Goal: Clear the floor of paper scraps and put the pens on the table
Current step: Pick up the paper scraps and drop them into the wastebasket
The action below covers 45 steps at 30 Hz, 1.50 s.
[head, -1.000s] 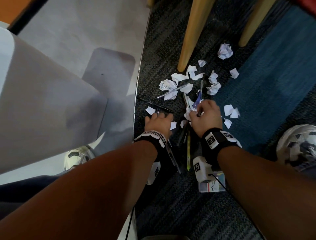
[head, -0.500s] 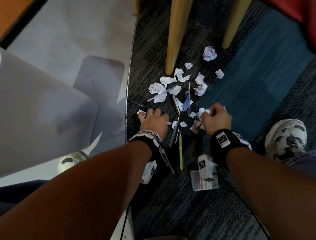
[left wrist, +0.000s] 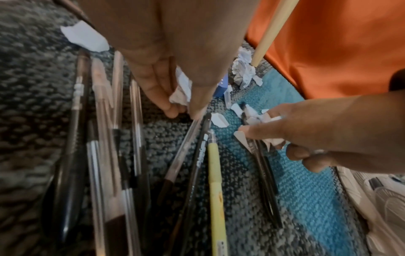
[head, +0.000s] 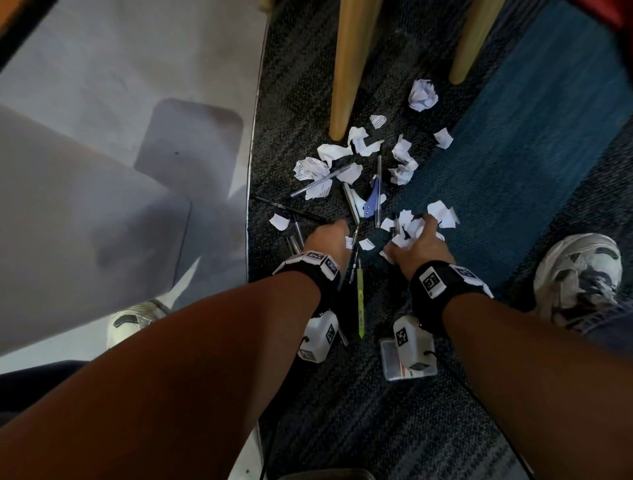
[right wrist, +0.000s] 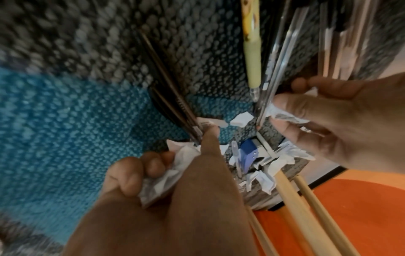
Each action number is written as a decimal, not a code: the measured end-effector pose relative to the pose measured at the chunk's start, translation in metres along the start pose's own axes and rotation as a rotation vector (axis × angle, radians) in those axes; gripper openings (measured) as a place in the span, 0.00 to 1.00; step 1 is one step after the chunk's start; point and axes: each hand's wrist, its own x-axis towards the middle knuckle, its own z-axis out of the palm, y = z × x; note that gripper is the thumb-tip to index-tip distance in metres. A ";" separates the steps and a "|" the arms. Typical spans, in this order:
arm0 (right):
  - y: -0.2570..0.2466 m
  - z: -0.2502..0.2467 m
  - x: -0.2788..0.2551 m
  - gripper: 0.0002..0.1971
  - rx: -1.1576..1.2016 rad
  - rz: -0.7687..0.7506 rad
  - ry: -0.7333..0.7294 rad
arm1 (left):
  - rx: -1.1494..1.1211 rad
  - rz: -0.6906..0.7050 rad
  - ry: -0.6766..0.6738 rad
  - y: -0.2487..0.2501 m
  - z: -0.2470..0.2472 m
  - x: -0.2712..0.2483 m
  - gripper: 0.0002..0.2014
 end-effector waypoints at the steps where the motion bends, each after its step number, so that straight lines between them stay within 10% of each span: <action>1: 0.001 0.000 0.001 0.38 -0.020 0.003 0.011 | -0.008 -0.010 -0.001 -0.001 0.000 0.000 0.11; 6: 0.001 -0.004 0.006 0.18 -0.103 0.041 0.057 | -0.036 -0.060 -0.008 -0.006 -0.005 -0.001 0.11; 17: -0.034 -0.052 -0.045 0.13 -0.065 -0.071 0.077 | -0.065 -0.008 0.189 0.001 -0.068 -0.057 0.08; 31: -0.279 -0.091 -0.243 0.21 0.036 -0.891 0.038 | -0.134 0.050 0.766 -0.033 -0.243 -0.262 0.03; 45: -0.381 0.002 -0.317 0.17 -0.079 -0.910 -0.069 | -0.151 -0.307 0.818 -0.166 -0.276 -0.319 0.07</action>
